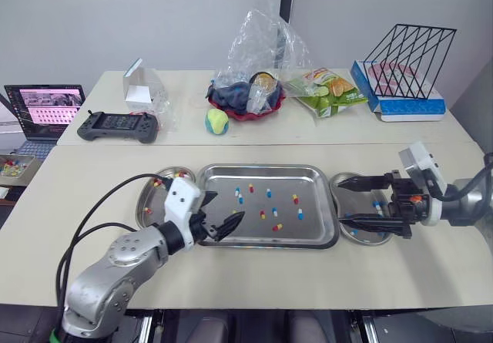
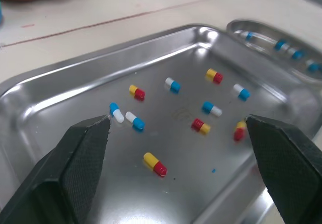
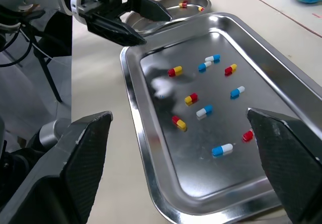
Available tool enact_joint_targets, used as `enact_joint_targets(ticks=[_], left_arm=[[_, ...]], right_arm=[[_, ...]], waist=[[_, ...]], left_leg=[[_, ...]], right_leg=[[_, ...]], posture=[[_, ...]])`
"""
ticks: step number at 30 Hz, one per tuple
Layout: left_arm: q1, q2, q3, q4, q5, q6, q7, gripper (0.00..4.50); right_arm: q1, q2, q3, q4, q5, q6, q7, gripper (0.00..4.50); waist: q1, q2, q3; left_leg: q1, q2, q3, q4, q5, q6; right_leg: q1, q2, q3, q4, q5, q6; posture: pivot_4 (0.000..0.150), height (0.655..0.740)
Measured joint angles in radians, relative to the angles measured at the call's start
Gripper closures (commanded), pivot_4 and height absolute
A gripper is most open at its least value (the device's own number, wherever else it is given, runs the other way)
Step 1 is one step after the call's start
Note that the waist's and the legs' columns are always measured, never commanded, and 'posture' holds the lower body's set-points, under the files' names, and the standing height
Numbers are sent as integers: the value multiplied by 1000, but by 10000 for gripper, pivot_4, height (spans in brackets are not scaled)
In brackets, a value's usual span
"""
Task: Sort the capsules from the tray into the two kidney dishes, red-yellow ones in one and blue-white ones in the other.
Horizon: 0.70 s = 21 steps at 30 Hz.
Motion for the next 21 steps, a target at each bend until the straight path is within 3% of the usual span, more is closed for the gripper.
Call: enact_joint_targets(ticks=[17, 21], left_arm=[[-101, -146, -176, 94, 210, 183, 194, 0], [-112, -157, -169, 94, 225, 220, 196, 11482]], right_arm=[[73, -24, -108, -69, 72, 42, -88, 192], [73, -28, -108, -70, 72, 43, -90, 0]], waist=[[12, -3, 2], [13, -3, 2]], left_leg=[[0, 0, 0, 0, 1, -1], [0, 0, 0, 0, 1, -1]], right_leg=[[0, 0, 0, 1, 0, 0], [0, 0, 0, 0, 0, 0]], posture=[[1500, 7400], [1500, 7400]])
